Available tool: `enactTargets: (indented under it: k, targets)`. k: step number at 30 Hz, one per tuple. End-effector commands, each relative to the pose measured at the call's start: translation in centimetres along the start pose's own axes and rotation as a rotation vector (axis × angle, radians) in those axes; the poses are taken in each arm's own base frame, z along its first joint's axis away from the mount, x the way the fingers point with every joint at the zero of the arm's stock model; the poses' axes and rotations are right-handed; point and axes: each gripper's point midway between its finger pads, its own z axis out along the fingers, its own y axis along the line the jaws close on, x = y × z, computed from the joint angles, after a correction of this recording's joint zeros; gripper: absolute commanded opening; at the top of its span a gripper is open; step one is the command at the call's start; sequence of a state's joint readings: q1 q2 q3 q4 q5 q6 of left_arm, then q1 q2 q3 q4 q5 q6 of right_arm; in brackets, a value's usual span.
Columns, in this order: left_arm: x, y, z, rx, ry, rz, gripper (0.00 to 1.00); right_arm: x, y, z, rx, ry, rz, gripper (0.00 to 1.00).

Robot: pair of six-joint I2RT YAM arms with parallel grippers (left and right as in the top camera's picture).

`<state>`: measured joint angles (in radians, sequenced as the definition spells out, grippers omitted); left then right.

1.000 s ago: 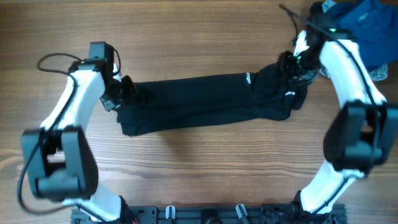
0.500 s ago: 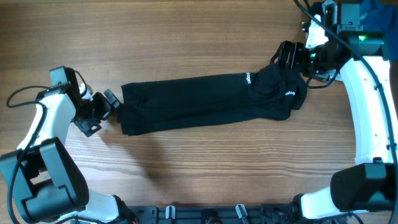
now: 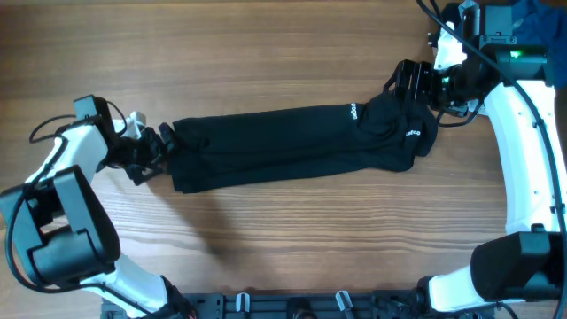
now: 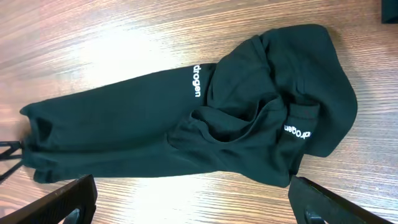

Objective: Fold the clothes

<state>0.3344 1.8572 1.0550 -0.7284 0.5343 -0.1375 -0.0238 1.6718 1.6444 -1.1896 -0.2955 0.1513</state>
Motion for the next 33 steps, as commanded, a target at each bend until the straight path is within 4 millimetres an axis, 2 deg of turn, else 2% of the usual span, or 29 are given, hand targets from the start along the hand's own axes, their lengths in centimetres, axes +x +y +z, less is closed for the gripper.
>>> enactTargets:
  k: [1, 5, 8, 11, 12, 15, 17, 18, 21, 25, 27, 29, 33]
  targets:
    - [5.0, 4.0, 6.0, -0.022, 0.236, -0.047, 1.00, 0.1, 0.4, 0.4, -0.021, 0.011, -0.023, 1.00]
    - [6.5, 3.3, 6.7, -0.020, 0.296, -0.044, 0.98, -0.1, 0.4, 0.4, -0.022, 0.003, -0.026, 1.00]
    - [8.2, 1.7, 8.0, -0.032, 0.354, -0.008, 0.98, -0.3, 0.5, 0.4, -0.023, -0.004, -0.028, 0.99]
    - [9.5, 0.9, 9.1, -0.059, 0.395, 0.001, 0.89, -0.2, 0.4, 0.4, -0.023, -0.003, -0.028, 1.00]
    - [9.7, 0.7, 9.3, -0.062, 0.400, 0.006, 0.82, -0.2, 0.4, 0.4, -0.023, -0.003, -0.028, 0.99]
    - [9.4, 0.6, 9.4, -0.062, 0.391, 0.001, 0.45, -0.2, 0.4, 0.4, -0.023, -0.003, -0.027, 1.00]
    - [9.1, 0.8, 9.2, -0.058, 0.383, -0.010, 0.32, -0.1, 0.4, 0.4, -0.022, 0.001, -0.026, 1.00]
    - [8.6, 1.0, 9.0, -0.061, 0.369, -0.016, 0.19, 0.0, 0.4, 0.4, -0.022, 0.005, -0.025, 1.00]
    - [7.1, 2.0, 8.2, -0.111, 0.340, -0.033, 0.04, 0.2, 0.4, 0.4, -0.020, 0.013, -0.022, 0.99]
    - [3.8, 4.0, 5.7, -0.238, 0.282, -0.060, 0.04, 0.2, 0.4, 0.4, -0.020, 0.015, -0.022, 1.00]
    - [1.7, 4.5, 3.7, -0.289, 0.250, -0.076, 0.04, 0.2, 0.4, 0.4, -0.020, 0.015, -0.022, 1.00]
    - [-0.8, 4.3, 1.4, -0.331, 0.205, -0.075, 0.04, 0.2, 0.4, 0.4, -0.020, 0.015, -0.021, 0.99]
    - [-3.9, 3.0, -1.4, -0.382, 0.129, -0.074, 0.04, 0.3, 0.4, 0.4, -0.020, 0.019, -0.018, 0.99]
